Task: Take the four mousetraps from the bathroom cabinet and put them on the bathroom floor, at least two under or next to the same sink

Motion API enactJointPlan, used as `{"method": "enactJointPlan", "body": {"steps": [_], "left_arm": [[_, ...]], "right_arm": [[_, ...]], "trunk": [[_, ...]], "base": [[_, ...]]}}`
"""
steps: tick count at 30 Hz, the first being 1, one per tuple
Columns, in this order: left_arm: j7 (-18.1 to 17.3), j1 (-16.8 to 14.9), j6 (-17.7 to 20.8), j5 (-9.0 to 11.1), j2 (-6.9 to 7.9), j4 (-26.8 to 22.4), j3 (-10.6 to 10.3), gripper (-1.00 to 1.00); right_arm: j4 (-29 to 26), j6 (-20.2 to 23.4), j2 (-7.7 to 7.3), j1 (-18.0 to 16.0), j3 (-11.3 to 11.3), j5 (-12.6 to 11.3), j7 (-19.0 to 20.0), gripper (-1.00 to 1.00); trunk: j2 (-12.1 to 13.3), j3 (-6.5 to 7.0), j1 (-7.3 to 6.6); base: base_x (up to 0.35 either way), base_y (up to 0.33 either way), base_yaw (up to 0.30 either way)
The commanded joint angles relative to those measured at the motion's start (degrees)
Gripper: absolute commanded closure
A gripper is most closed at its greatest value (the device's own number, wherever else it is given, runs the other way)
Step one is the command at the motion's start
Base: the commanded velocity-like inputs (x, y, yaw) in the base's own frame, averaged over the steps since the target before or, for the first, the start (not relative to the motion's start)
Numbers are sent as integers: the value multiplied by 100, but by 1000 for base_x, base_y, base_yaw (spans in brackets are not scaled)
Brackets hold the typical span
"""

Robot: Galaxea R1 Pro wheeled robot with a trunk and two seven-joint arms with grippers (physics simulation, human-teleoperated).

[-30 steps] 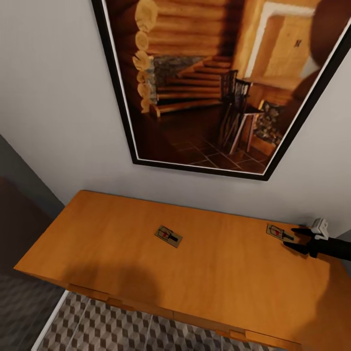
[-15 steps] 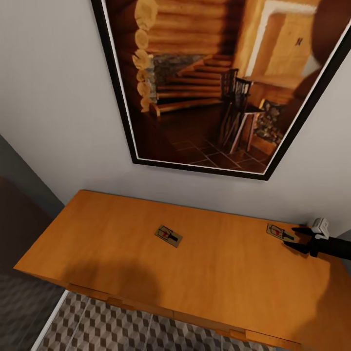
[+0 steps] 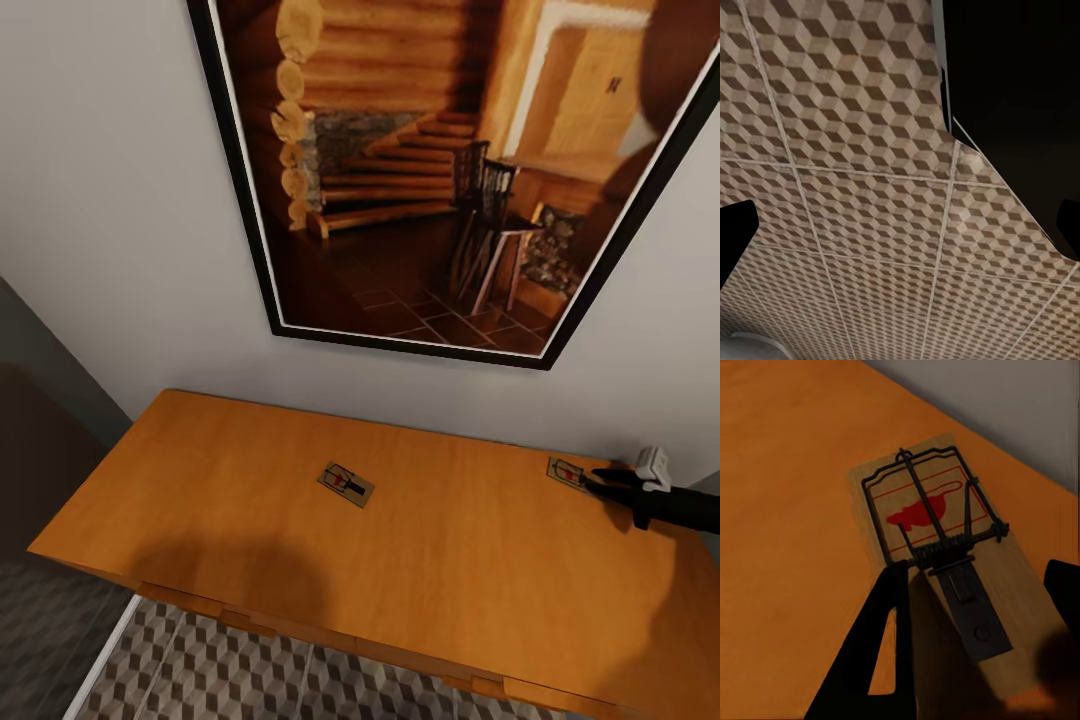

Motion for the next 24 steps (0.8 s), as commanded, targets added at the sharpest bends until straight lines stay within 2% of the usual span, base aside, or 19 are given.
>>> {"method": "enactJointPlan", "body": {"steps": [1,24], "left_arm": [[5,-7,12,52,-3,7,-49,-100],[4,-9,12,52,-3,7,-49,-100]], "right_arm": [[134,24,1,3,87,52,-320,100],[127,43,4,1,81,44,-297,100]], "trunk": [[-5,-10,6],[-5,-10,6]], "base": [[0,0,0],[0,0,0]]}}
